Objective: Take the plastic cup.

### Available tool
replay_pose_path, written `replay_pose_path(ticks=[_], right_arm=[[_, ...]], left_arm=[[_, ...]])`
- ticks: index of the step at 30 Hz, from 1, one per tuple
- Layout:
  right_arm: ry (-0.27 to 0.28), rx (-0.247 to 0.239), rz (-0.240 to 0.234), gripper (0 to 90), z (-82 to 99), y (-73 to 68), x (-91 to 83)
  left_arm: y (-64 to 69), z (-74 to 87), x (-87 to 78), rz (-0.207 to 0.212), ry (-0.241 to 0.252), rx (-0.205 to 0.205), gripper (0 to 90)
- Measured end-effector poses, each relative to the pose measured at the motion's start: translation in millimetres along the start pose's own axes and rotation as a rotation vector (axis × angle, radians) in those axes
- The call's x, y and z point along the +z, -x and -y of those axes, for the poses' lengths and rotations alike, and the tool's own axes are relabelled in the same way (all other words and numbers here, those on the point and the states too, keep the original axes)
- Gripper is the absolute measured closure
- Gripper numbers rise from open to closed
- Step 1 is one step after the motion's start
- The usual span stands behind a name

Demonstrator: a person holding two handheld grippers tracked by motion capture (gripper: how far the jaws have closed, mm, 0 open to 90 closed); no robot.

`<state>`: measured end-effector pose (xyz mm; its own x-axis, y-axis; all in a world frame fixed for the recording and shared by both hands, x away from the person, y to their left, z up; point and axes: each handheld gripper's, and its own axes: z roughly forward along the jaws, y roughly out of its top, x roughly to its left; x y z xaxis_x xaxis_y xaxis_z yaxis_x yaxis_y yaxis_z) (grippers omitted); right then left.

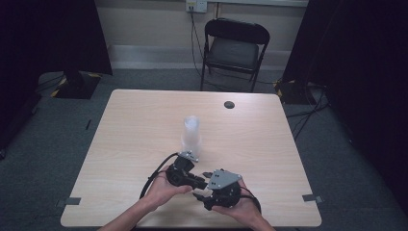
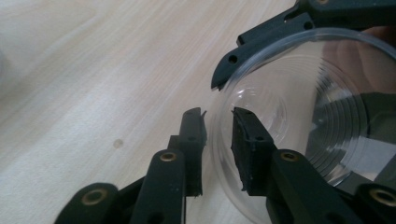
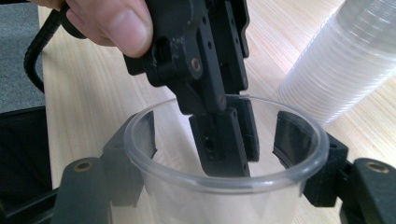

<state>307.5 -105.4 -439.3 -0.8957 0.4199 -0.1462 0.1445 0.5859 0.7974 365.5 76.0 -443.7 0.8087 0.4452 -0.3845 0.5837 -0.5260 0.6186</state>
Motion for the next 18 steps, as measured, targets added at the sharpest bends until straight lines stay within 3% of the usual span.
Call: replay_pose_path(ticks=[5,11,18], right_arm=[[-0.001,0.015,0.016,29.5,1.2,2.4,-0.7],[-0.004,0.030,0.020,29.7,0.5,4.3,-2.1],[0.007,0.063,0.021,29.7,-0.2,7.9,-2.4]], left_arm=[[2.0,2.1,-6.5,-0.048,0.078,0.003,68.8],[2.2,3.9,-13.0,-0.069,0.125,0.014,67.0],[-2.6,5.9,-22.2,-0.050,0.174,-0.002,67.9]])
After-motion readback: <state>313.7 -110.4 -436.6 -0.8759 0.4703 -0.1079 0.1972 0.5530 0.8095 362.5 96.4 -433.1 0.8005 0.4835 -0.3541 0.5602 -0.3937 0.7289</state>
